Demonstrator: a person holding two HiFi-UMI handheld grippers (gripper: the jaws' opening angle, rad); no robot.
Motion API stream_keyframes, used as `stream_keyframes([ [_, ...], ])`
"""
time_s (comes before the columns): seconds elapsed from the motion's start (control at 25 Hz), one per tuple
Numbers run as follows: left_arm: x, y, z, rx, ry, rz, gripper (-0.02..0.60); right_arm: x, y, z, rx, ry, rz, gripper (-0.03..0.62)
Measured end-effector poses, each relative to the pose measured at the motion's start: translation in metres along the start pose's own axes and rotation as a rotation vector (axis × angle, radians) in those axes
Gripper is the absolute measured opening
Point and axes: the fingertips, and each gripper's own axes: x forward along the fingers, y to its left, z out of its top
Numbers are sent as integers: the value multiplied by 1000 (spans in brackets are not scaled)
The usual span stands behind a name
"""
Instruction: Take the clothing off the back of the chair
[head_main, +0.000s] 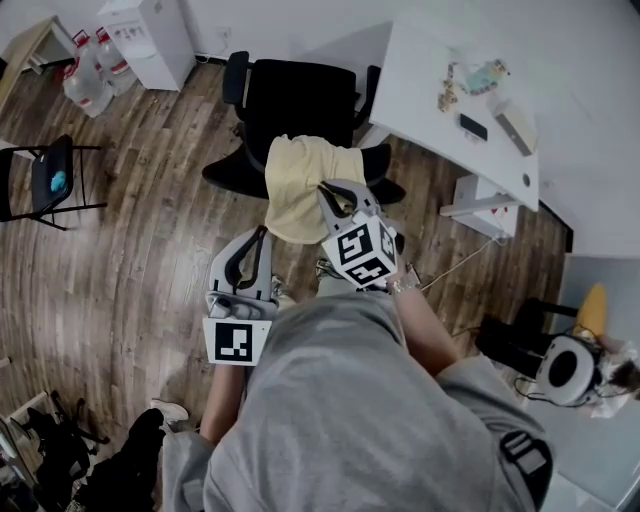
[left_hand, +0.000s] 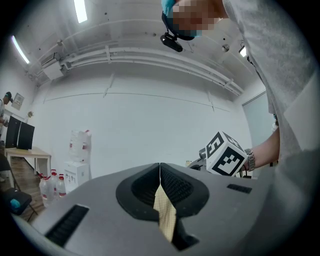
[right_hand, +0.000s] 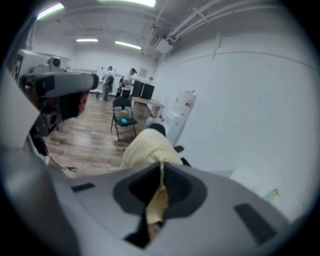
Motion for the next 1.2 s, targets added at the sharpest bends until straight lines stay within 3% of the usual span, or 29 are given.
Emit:
stream_keyframes([
  [0.4,-16,5,-2,11,18,1,35,-5,-1,-1,139,-38,30,44],
  [1.2,-27,-15,5,25,0,-20,35,-36,2,2,219,-109,39,43],
])
